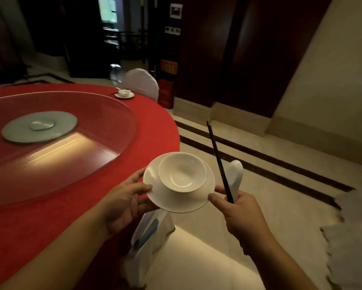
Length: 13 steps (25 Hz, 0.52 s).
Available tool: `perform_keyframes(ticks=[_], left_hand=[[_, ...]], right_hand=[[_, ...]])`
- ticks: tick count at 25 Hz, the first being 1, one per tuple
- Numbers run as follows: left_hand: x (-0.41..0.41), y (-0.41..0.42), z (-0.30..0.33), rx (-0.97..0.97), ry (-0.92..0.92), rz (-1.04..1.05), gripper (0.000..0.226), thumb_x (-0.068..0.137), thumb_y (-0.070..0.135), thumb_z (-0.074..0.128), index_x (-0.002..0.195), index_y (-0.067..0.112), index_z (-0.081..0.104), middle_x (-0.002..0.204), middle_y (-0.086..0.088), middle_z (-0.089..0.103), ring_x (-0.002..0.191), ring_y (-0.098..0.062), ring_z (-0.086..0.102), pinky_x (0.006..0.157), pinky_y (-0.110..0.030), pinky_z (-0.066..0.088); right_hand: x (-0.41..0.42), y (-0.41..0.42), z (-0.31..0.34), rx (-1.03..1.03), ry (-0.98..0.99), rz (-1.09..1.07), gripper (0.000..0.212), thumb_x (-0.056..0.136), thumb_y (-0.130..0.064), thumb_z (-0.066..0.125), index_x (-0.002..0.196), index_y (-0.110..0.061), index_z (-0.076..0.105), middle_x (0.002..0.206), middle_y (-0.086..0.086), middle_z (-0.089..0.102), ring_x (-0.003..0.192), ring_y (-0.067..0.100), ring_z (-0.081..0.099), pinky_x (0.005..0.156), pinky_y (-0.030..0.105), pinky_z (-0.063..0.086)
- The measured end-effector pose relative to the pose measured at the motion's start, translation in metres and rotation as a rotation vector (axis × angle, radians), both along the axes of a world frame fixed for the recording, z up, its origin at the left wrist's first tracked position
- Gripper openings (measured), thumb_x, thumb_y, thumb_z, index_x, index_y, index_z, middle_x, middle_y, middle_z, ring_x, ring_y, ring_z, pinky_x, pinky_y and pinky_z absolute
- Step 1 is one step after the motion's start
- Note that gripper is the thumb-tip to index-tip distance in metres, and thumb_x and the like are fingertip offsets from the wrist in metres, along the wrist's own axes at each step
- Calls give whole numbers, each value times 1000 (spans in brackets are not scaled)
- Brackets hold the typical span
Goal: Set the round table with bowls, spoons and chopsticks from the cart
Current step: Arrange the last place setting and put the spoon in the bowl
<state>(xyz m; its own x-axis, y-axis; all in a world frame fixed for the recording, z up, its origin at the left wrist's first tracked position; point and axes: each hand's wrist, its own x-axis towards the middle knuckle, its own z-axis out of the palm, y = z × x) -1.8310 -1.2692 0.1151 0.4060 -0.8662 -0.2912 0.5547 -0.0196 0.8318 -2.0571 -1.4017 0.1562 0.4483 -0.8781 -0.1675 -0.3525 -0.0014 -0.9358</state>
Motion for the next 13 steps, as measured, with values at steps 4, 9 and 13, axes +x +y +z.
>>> perform_keyframes(ticks=[4,9,13], left_hand=[[-22,-50,3,-13,-25,264,50,88,7,61,131,34,65,121,-17,71,88,-33,74,68,-39,63],[-26,-79,8,-12,-32,514,51,95,3,55,136,33,61,125,-16,68,91,-30,75,70,-38,63],[6,-93,-4,6,-35,660,50,97,5,55,137,34,60,130,-15,65,95,-31,75,72,-38,62]], right_hand=[[24,-111,16,13,42,319,5,87,-30,76,90,-30,72,66,4,65,48,4,57,55,21,46],[79,-181,33,32,54,622,7,86,-25,76,89,-27,70,75,-2,70,45,3,55,45,17,42],[151,-216,20,-26,75,771,16,83,-28,79,97,-24,73,83,4,72,56,10,60,43,19,46]])
